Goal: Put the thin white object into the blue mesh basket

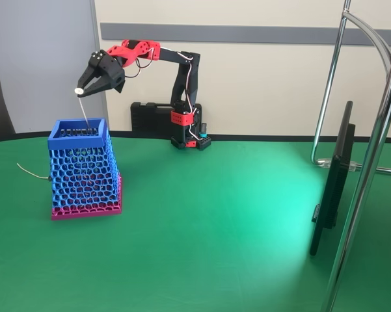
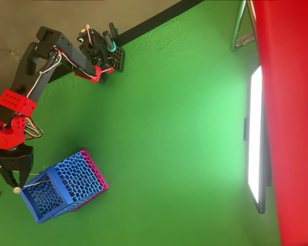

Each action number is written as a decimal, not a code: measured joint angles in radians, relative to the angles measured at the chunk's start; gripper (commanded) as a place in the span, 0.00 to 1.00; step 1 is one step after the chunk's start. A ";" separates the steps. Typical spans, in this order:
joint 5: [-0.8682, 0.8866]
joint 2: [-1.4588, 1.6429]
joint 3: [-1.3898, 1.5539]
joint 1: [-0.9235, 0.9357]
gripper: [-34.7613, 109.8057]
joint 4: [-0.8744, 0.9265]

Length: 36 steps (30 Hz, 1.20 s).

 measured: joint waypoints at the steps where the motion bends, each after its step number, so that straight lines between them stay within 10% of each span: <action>1: -0.023 0.000 0.015 0.003 0.33 -0.018; 16: -0.181 0.046 0.124 0.009 0.43 -0.176; 36: -0.658 0.494 0.480 -0.471 0.43 0.100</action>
